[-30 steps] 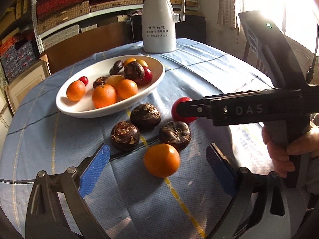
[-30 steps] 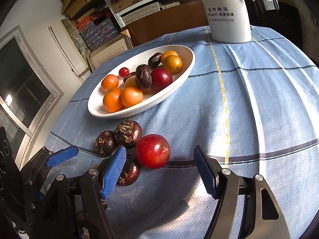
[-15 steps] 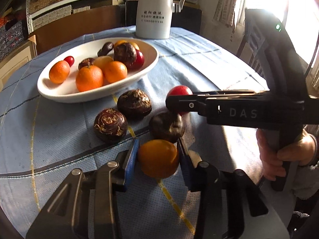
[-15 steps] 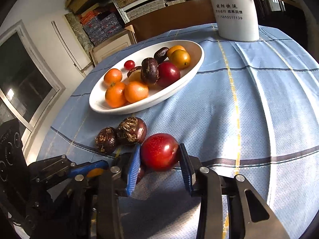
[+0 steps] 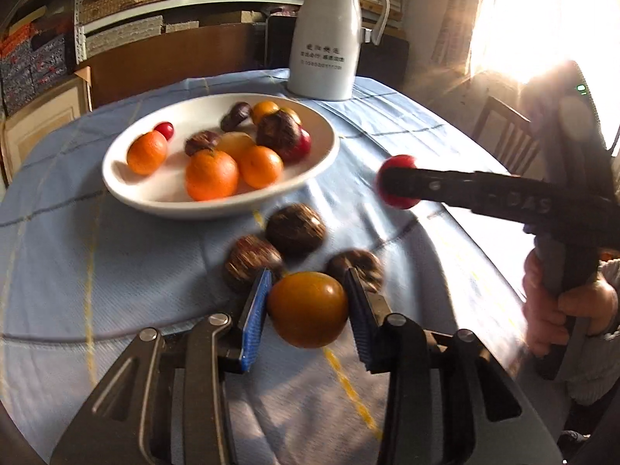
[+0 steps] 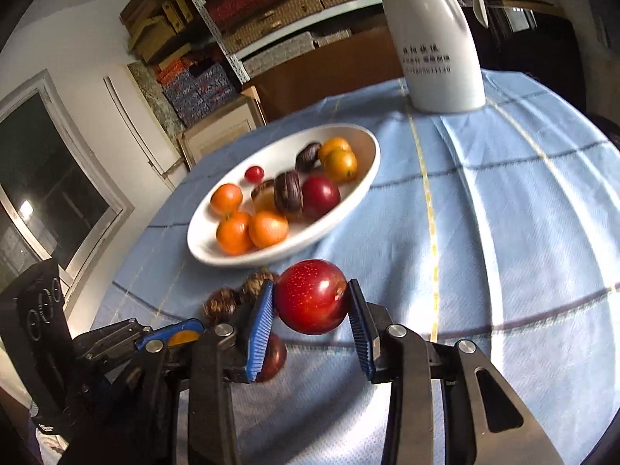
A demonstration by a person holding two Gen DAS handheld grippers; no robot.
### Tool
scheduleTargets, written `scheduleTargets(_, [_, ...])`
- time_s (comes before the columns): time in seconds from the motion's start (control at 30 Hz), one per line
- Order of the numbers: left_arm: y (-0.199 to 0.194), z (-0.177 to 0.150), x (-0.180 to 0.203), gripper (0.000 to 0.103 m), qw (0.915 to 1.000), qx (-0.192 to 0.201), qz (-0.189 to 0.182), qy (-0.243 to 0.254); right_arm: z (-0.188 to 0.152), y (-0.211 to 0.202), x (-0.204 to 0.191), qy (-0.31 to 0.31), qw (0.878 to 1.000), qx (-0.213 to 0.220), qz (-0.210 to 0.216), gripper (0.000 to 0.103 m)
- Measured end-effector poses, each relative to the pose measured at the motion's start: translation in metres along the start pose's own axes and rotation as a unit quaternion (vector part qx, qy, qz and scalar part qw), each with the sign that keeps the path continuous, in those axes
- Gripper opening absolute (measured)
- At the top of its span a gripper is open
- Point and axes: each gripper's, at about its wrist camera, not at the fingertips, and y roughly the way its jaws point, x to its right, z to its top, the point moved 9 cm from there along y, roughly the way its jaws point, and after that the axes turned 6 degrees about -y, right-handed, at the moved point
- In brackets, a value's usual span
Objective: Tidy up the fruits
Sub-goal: 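Grasp a small orange with the left gripper while the right gripper grasps the red apple, then place both held fruits in the white plate and open both grippers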
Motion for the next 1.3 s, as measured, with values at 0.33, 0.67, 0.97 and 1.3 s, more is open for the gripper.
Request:
scheduleTargets(0.33, [0.01,0.093,-0.066,0.038,0.9954,0.05,0.068,-0.046,0.078,0.038,-0.012,-0.009,1.0,0.011,-0.003,0.038])
scheduleTargets(0.67, [0.057,0.117,-0.112,0.038,0.9902,0.044,0.114,-0.068,0.11,0.104,-0.017,-0.035,0.999,-0.012,-0.02,0.038])
scheduleTargets(0.97, [0.065,0.129,-0.109,0.038,0.9841,0.075,0.157,-0.035,0.111,0.117,-0.02,-0.056,0.998,-0.019,-0.028,0.038])
scheduleTargets(1.3, [0.069,0.128,-0.104,0.06,0.979,0.089,0.183,-0.015,0.105,0.125,-0.016,-0.054,0.997,-0.032,-0.037,0.04])
